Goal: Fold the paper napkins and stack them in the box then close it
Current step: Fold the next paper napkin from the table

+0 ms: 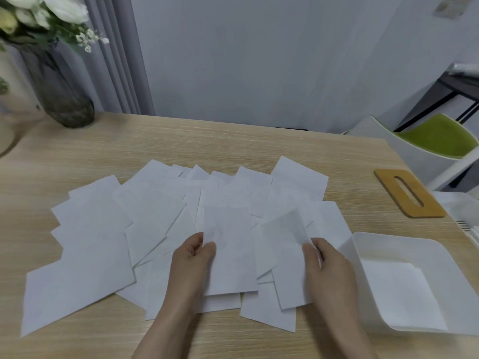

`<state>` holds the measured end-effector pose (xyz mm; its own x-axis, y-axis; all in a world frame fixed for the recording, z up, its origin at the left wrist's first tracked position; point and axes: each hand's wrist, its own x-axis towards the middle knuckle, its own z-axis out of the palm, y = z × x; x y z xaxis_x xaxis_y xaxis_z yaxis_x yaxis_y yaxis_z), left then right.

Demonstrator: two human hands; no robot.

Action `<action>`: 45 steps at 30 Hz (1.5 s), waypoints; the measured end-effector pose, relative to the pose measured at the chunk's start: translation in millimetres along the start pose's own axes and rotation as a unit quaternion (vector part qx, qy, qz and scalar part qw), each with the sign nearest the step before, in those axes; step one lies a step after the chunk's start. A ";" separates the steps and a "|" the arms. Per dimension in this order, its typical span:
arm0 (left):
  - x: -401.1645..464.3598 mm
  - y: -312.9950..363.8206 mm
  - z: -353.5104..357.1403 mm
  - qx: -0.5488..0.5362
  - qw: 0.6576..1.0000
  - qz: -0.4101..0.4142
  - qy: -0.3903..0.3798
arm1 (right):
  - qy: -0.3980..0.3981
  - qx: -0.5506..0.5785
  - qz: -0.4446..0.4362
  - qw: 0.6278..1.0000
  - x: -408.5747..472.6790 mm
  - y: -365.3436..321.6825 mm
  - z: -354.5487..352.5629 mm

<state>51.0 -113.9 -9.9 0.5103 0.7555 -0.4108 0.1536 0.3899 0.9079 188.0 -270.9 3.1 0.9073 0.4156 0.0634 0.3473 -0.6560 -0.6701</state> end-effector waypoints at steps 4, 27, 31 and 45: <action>0.2 -0.4 0.7 -0.007 1.000 -0.002 -0.010 | 0.029 0.178 0.023 0.983 2.9 -6.8 -3.8; 0.1 -3.3 4.3 -0.006 1.000 -0.027 -0.014 | -0.205 0.403 0.147 0.880 -17.1 -40.9 47.2; -1.3 -3.1 4.0 -0.022 0.999 -0.035 -0.005 | -0.213 0.382 0.139 0.888 -14.4 -42.1 48.6; 2.5 -8.0 2.5 -0.001 0.999 -0.039 -0.012 | -0.226 0.335 0.114 0.908 -7.9 -40.4 49.4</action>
<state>53.1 -116.5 -17.9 0.5163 0.7104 -0.4783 0.1916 0.4485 0.8730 155.1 -216.6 -6.9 0.6952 0.6319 -0.3427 -0.1968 -0.2912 -0.9362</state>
